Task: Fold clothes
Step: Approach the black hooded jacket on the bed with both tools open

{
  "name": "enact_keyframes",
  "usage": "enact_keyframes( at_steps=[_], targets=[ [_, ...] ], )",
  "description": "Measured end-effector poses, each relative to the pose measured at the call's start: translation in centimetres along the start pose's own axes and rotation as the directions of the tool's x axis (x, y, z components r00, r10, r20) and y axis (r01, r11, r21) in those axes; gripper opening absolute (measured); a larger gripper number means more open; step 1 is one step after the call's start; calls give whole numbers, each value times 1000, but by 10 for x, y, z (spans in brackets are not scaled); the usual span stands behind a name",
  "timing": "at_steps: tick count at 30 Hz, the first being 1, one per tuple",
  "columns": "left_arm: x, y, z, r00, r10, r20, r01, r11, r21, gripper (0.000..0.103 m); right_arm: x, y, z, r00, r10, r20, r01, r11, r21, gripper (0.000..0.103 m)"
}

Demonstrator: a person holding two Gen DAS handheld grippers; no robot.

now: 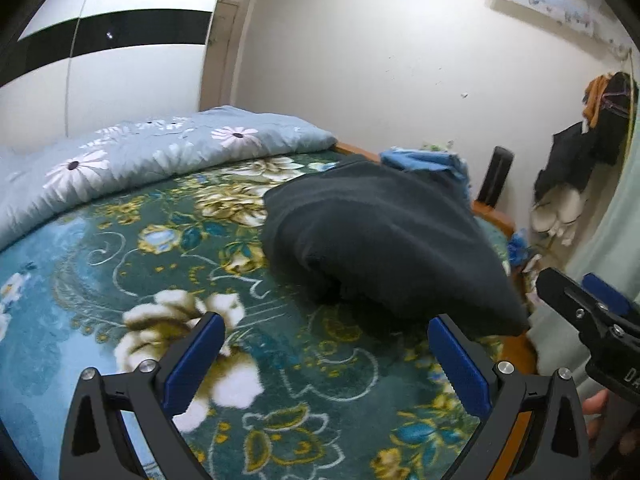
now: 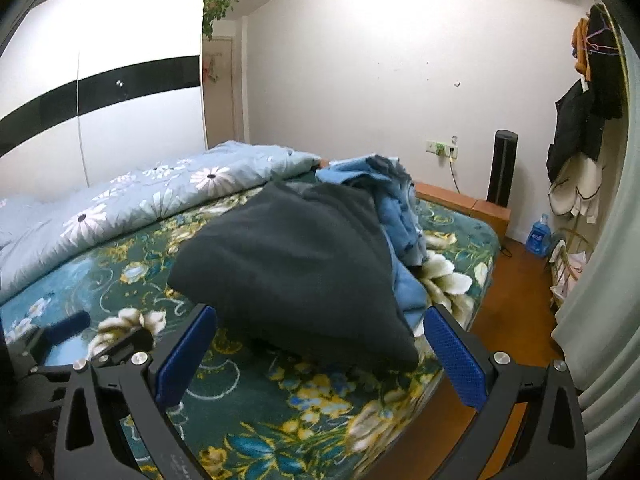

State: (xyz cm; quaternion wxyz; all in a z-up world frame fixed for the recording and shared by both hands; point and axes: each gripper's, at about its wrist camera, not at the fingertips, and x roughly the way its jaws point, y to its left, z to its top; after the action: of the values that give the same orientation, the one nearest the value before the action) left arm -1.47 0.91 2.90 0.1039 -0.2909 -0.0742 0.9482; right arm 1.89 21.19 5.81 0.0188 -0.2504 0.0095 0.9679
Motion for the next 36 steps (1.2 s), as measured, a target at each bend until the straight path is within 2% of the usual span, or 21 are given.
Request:
enact_keyframes(
  at_steps=[6,9,11,16,23,27,36],
  targets=[
    [-3,-2,18,999,-45,23,45,999,16,103,-7,1,8,1000,7,16,-6,1000,-22,103],
    [-1,-3,27,999,-34,31,33,999,42,103,-8,4,10,1000,27,16,-26,999,-40,103],
    [-1,0,31,999,-36,36,35,999,34,103,-8,6,11,999,27,21,-25,998,-53,103],
    [-6,11,36,994,-101,52,102,994,-34,103,-5,12,12,999,38,6,-37,997,-69,103],
    [-20,16,39,988,-113,109,118,992,-37,103,-1,26,10,998,54,-15,-56,992,-111,103],
    [-23,19,41,986,-131,108,137,989,-52,103,2,29,9,998,55,-28,-58,992,-110,103],
    [-13,33,36,995,-76,61,82,991,-105,103,17,17,1,994,63,-85,-70,995,-78,103]
  ],
)
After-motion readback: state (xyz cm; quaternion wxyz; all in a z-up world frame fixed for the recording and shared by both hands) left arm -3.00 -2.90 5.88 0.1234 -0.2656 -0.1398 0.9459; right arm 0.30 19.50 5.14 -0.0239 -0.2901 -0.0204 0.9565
